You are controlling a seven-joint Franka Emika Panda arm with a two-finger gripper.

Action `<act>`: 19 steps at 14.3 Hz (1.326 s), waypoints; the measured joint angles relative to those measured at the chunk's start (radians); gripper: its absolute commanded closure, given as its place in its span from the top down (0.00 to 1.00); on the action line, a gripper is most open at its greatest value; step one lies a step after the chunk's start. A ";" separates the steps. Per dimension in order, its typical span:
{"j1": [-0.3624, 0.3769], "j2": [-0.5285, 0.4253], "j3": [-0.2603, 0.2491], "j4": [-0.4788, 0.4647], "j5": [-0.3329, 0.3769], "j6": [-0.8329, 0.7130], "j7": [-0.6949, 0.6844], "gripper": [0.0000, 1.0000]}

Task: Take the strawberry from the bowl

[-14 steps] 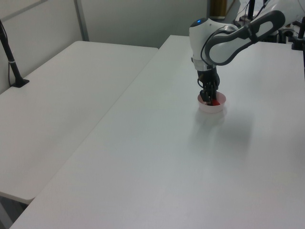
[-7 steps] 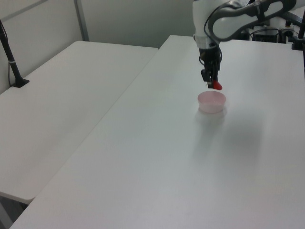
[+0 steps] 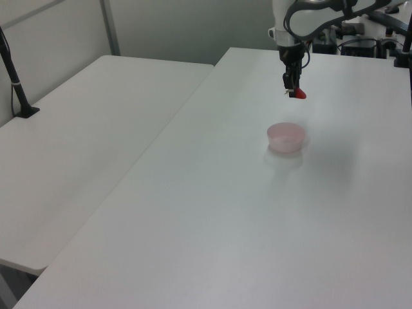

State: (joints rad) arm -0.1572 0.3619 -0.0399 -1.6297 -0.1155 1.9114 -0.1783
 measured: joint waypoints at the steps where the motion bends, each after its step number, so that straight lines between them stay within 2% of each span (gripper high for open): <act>1: -0.038 0.037 0.000 0.007 -0.015 0.072 -0.049 0.37; 7: -0.090 0.127 -0.001 0.011 -0.065 0.218 -0.090 0.40; 8: -0.090 0.135 -0.001 0.012 -0.065 0.223 -0.090 0.43; 9: -0.090 0.140 -0.001 0.012 -0.065 0.223 -0.089 0.51; 10: -0.090 0.143 -0.001 0.013 -0.065 0.223 -0.089 0.64; 11: -0.090 0.145 -0.001 0.014 -0.065 0.223 -0.089 0.86; 12: -0.090 0.145 -0.001 0.015 -0.065 0.223 -0.089 1.00; 17: -0.088 0.136 0.002 0.042 -0.065 0.223 -0.082 1.00; 19: -0.067 0.096 0.013 0.056 -0.065 0.183 -0.030 1.00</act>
State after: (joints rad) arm -0.2241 0.4583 -0.0268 -1.5740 -0.1809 2.0942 -0.2083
